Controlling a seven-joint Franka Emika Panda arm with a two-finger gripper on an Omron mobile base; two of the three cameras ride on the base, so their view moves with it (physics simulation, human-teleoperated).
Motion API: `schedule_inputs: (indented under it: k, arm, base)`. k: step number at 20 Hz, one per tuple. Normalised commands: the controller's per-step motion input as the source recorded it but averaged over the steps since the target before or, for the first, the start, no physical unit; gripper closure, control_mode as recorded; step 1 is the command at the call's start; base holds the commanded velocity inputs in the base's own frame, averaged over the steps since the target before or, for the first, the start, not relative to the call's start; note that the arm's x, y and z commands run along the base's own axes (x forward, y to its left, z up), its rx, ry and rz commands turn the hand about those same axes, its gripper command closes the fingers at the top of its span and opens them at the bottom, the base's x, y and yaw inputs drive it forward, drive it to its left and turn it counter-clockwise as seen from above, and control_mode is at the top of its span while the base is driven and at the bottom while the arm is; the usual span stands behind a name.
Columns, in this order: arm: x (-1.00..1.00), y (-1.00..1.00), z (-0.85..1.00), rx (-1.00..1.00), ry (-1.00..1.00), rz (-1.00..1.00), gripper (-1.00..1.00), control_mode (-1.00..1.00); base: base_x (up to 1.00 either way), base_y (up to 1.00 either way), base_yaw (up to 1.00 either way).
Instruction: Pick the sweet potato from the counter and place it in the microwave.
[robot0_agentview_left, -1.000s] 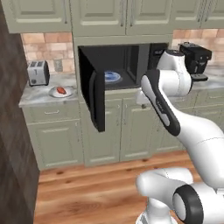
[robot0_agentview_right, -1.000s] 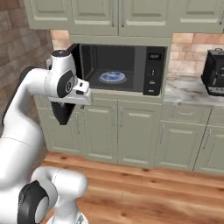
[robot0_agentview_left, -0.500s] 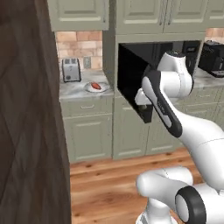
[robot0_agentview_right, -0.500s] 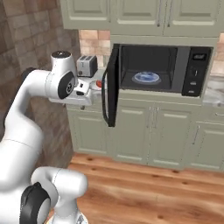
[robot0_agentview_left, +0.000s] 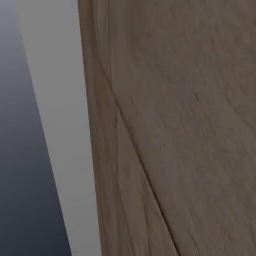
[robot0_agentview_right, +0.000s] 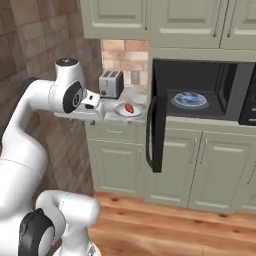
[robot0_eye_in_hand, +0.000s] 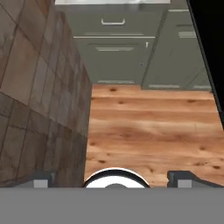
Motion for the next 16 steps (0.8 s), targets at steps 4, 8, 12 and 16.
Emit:
schedule_inputs:
  k: [4, 8, 12, 16]
  arm:
    - [0.00, 0.00, 0.00, 0.00, 0.00, 0.00, -1.00, 1.00]
    - [0.00, 0.00, 0.00, 0.00, 0.00, 0.00, -1.00, 1.00]
    - [0.00, 0.00, 0.00, 0.00, 0.00, 0.00, -1.00, 1.00]
    - [0.00, 0.00, 0.00, 0.00, 0.00, 0.00, -1.00, 1.00]
  base:
    - [0.95, 0.23, 0.00]
    - [0.75, 0.00, 0.00]
    - [0.75, 0.09, 0.00]
    - [0.59, 0.00, 0.00]
